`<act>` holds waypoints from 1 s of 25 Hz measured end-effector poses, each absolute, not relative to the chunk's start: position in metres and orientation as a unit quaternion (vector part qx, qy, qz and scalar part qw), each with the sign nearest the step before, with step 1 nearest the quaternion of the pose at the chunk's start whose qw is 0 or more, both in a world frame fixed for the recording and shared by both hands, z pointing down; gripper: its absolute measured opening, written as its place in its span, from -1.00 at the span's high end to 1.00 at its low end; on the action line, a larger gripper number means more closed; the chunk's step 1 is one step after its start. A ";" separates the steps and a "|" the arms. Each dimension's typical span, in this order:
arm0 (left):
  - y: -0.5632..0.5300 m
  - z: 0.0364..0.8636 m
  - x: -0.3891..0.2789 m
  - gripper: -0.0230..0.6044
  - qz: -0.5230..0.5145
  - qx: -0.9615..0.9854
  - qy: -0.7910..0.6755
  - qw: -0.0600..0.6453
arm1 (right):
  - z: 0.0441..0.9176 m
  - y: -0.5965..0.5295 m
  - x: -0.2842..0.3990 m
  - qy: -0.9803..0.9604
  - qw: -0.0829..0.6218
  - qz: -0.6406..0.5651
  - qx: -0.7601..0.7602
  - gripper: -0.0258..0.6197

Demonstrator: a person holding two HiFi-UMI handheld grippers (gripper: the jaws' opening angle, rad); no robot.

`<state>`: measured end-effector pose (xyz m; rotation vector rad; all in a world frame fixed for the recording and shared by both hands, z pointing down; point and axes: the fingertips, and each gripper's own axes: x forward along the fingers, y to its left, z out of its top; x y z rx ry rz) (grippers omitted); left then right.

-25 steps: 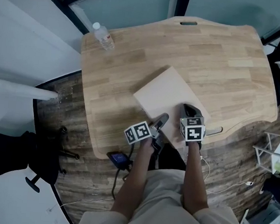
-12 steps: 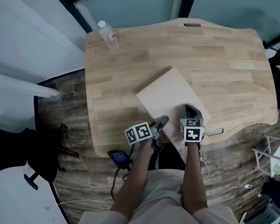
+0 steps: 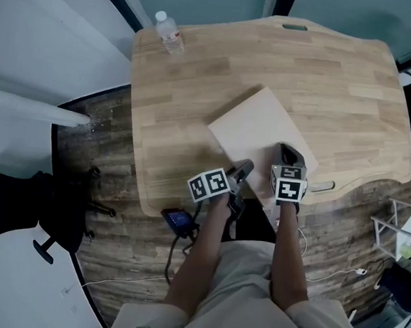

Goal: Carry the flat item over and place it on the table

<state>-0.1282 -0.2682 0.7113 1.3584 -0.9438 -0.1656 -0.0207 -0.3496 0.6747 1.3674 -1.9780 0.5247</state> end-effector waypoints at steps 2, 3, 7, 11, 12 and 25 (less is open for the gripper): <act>-0.266 0.710 -0.130 -0.13 -0.079 0.605 -0.417 0.674 | 0.675 -0.349 -0.023 -0.758 0.334 0.198 0.524 0.92; -0.264 0.709 -0.131 -0.13 -0.080 0.606 -0.417 0.673 | 0.675 -0.348 -0.024 -0.759 0.334 0.199 0.523 0.92; -0.260 0.703 -0.139 -0.13 -0.082 0.610 -0.425 0.664 | 0.676 -0.346 -0.024 -0.753 0.339 0.192 0.530 0.92; -0.258 0.688 -0.146 -0.13 -0.078 0.640 -0.423 0.637 | 0.674 -0.337 -0.023 -0.756 0.320 0.229 0.523 0.92; -0.258 0.684 -0.148 -0.13 -0.075 0.650 -0.423 0.627 | 0.671 -0.333 -0.025 -0.761 0.309 0.245 0.515 0.92; -0.267 0.553 -0.149 -0.12 -0.072 0.792 -0.472 0.380 | 0.596 -0.282 -0.007 -0.792 0.176 0.246 0.530 0.92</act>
